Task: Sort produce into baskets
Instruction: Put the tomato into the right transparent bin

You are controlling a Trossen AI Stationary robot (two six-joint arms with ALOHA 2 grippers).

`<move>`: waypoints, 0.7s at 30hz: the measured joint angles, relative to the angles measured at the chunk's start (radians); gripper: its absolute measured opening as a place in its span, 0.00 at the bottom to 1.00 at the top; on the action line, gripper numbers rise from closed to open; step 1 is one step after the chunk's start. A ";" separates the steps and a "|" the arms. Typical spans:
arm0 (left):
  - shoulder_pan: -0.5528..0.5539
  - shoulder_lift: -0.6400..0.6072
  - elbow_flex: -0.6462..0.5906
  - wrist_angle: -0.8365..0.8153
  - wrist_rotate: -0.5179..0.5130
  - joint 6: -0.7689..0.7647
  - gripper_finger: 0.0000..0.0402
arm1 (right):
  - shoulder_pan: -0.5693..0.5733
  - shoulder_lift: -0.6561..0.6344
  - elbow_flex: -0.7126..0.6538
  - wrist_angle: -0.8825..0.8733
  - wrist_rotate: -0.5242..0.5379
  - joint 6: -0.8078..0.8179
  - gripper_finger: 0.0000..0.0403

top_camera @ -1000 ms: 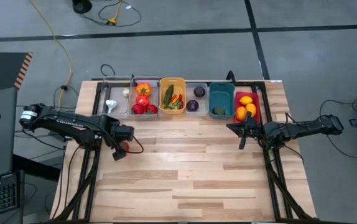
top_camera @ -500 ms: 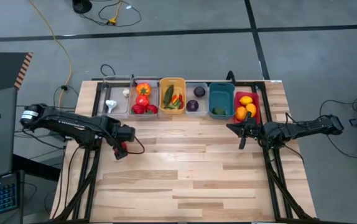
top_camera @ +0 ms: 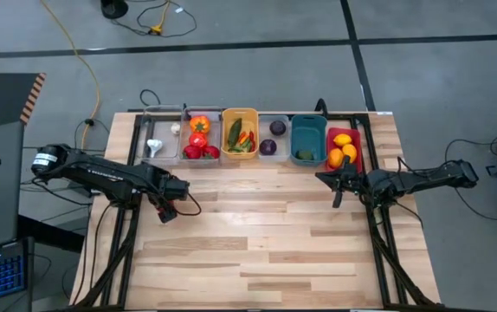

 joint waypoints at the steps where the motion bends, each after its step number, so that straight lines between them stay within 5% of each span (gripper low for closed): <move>1: 0.000 0.000 -0.001 -0.001 0.000 0.007 0.93 | 0.000 0.000 0.000 0.000 0.000 0.000 0.09; 11: 0.000 -0.006 -0.001 0.027 -0.011 -0.017 0.66 | 0.000 0.000 0.000 0.000 0.000 0.000 0.09; 21: 0.000 -0.063 0.095 0.110 -0.130 0.032 0.68 | 0.000 0.000 0.000 0.001 0.000 0.000 0.09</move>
